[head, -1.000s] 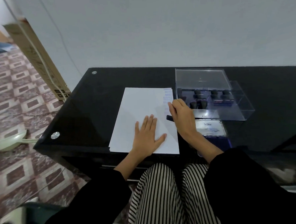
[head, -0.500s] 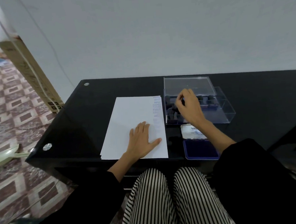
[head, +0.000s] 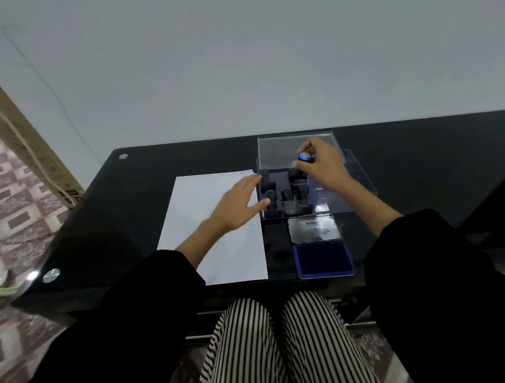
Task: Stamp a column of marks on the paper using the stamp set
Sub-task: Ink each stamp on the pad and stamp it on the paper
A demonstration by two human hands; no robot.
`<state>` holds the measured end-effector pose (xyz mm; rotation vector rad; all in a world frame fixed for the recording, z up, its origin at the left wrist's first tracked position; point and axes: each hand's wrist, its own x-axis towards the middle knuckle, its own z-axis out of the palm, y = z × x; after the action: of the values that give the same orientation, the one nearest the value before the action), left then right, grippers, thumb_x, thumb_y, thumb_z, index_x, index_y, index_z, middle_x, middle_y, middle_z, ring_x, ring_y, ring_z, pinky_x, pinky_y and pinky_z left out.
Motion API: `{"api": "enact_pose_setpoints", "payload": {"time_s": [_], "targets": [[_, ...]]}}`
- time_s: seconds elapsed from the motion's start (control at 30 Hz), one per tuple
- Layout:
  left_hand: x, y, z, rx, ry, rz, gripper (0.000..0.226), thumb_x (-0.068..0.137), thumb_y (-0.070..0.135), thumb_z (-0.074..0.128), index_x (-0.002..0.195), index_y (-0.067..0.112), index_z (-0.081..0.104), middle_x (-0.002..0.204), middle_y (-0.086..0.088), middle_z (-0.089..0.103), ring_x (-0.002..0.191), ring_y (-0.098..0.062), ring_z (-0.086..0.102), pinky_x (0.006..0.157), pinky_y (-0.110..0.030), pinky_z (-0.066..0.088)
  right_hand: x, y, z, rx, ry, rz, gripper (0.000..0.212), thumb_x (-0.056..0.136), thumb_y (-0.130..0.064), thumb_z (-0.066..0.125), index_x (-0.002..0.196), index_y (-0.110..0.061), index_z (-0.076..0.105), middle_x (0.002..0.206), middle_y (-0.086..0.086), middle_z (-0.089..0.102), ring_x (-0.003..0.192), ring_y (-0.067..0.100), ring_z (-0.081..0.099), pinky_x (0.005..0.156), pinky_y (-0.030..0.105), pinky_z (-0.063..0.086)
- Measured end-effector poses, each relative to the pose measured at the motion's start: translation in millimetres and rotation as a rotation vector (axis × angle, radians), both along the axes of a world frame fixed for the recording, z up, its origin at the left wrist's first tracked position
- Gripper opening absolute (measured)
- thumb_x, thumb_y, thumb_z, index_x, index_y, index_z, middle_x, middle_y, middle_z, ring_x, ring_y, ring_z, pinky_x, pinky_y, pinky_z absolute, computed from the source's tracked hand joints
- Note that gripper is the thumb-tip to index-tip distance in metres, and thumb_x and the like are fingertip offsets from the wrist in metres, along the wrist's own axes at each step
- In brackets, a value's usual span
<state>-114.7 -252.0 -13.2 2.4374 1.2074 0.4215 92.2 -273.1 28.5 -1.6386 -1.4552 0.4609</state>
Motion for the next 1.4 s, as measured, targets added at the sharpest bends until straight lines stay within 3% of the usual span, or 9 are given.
{"api": "enact_pose_setpoints", "payload": {"time_s": [0.1, 0.27, 0.37, 0.47, 0.7, 0.87, 1.07, 1.2, 1.4], "targets": [[8.7, 22.7, 5.9, -0.012, 0.015, 0.001, 0.056, 0.100, 0.036, 0.035, 0.150, 0.016, 0.018, 0.157, -0.002, 0.016, 0.146, -0.017, 0.012, 0.116, -0.032, 0.015, 3.6, 14.6, -2.1, -0.026, 0.049, -0.023, 0.024, 0.079, -0.008, 0.072, 0.099, -0.001, 0.060, 0.088, 0.005, 0.053, 0.078, 0.019, 0.053, 0.056, 0.019, 0.050], [24.8, 50.4, 1.2, -0.066, 0.083, -0.007, 0.060, 0.101, 0.036, 0.033, 0.151, 0.014, 0.009, 0.159, -0.001, 0.004, 0.146, -0.015, 0.000, 0.117, -0.032, 0.010, 4.5, 45.4, -12.6, -0.086, 0.130, -0.061, 0.022, 0.077, -0.007, 0.074, 0.095, 0.000, 0.062, 0.071, -0.001, 0.052, 0.061, 0.012, 0.056, 0.043, 0.009, 0.049], [32.3, 59.9, -10.8, -0.071, 0.136, -0.021, 0.065, 0.099, 0.040, 0.034, 0.150, 0.013, 0.005, 0.159, -0.001, -0.002, 0.146, -0.015, -0.004, 0.118, -0.035, 0.011, 7.6, 63.6, -22.3, -0.097, 0.121, -0.090, 0.015, 0.078, -0.007, 0.073, 0.089, -0.006, 0.062, 0.076, 0.006, 0.058, 0.073, 0.023, 0.063, 0.064, 0.028, 0.059], [37.9, 66.1, -23.8, -0.068, 0.137, -0.027, 0.064, 0.100, 0.040, 0.032, 0.150, 0.012, 0.003, 0.159, -0.002, -0.006, 0.146, -0.016, -0.004, 0.119, -0.038, 0.013, 7.7, 70.3, -30.2, -0.119, 0.072, -0.087, 0.016, 0.078, -0.007, 0.073, 0.091, -0.004, 0.063, 0.083, 0.010, 0.062, 0.085, 0.029, 0.066, 0.078, 0.043, 0.057], [39.9, 74.6, -38.0, -0.051, -0.002, -0.036, 0.055, 0.103, 0.028, 0.026, 0.150, 0.010, 0.004, 0.158, -0.003, -0.005, 0.146, -0.014, -0.002, 0.117, -0.030, 0.009, -3.5, 68.8, -52.1, -0.089, -0.255, -0.027, 0.023, 0.073, -0.009, 0.076, 0.091, -0.009, 0.062, 0.099, 0.011, 0.060, 0.089, 0.023, 0.060, 0.084, 0.039, 0.051], [38.5, 76.5, -41.3, -0.052, -0.023, -0.049, 0.055, 0.103, 0.027, 0.026, 0.150, 0.010, 0.003, 0.158, -0.003, -0.005, 0.146, -0.015, -0.001, 0.119, -0.036, 0.010, -4.6, 74.0, -52.0, -0.116, -0.301, -0.006, 0.026, 0.070, -0.010, 0.079, 0.091, -0.010, 0.064, 0.098, 0.010, 0.062, 0.087, 0.021, 0.059, 0.082, 0.037, 0.051], [38.8, 76.4, -41.3, -0.055, -0.016, -0.054, 0.054, 0.103, 0.026, 0.024, 0.150, 0.011, 0.001, 0.158, -0.002, -0.007, 0.146, -0.017, -0.002, 0.119, -0.043, 0.010, -3.3, 82.2, -33.6, -0.146, -0.213, 0.022, 0.022, 0.083, -0.017, 0.070, 0.102, -0.006, 0.071, 0.099, 0.014, 0.070, 0.076, 0.013, 0.059, 0.082, 0.032, 0.053], [38.1, 76.2, -43.2, -0.059, -0.023, -0.052, 0.054, 0.103, 0.027, 0.022, 0.150, 0.012, 0.000, 0.158, -0.001, -0.008, 0.146, -0.016, -0.003, 0.119, -0.042, 0.008, -4.6, 91.5, -27.1, -0.284, -0.340, 0.081, 0.023, 0.086, -0.019, 0.066, 0.105, -0.006, 0.071, 0.105, 0.014, 0.070, 0.054, 0.005, 0.055, 0.081, 0.027, 0.050], [37.9, 77.1, -41.9, -0.049, 0.004, -0.057, 0.054, 0.103, 0.027, 0.021, 0.150, 0.012, -0.002, 0.158, -0.001, -0.009, 0.146, -0.015, -0.005, 0.118, -0.040, 0.004, -10.4, 99.9, -35.6, -0.336, -0.493, -0.012, 0.032, 0.081, -0.025, 0.071, 0.103, -0.001, 0.066, 0.104, 0.018, 0.068, 0.101, 0.031, 0.062, 0.089, 0.037, 0.048]]}}
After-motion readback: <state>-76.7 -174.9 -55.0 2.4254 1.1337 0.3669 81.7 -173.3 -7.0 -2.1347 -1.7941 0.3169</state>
